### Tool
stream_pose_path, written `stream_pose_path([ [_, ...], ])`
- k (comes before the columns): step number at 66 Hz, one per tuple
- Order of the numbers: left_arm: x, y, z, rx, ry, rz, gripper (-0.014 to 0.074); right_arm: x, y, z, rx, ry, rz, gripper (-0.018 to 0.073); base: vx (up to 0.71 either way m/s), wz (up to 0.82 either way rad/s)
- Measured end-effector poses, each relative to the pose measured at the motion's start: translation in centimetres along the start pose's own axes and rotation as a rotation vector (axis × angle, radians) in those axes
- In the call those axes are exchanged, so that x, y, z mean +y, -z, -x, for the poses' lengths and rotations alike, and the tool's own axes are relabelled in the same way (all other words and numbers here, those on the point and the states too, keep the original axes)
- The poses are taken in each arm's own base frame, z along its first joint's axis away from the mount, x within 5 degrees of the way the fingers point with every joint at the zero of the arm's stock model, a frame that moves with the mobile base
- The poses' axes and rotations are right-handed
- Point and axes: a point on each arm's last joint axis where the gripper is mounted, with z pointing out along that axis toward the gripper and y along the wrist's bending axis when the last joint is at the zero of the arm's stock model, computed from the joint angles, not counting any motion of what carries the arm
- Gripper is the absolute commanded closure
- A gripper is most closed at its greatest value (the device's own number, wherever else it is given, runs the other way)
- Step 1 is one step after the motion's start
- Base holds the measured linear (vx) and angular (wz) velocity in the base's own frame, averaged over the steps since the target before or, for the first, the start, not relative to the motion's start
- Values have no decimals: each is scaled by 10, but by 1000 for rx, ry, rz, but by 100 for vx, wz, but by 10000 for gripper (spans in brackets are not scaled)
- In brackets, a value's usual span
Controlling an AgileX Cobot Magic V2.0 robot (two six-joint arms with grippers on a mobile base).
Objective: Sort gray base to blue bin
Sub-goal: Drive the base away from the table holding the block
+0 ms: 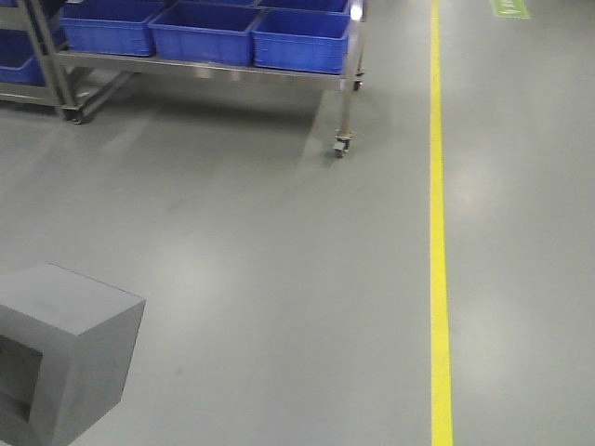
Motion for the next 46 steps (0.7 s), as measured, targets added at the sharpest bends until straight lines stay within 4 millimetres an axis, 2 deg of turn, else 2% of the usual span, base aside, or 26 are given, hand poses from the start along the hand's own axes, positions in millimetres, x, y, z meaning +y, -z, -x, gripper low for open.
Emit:
stream_pose_path([
  [46,0,0,0,0,0,0,602,0,0,0,0,0,0,568,9,-14],
])
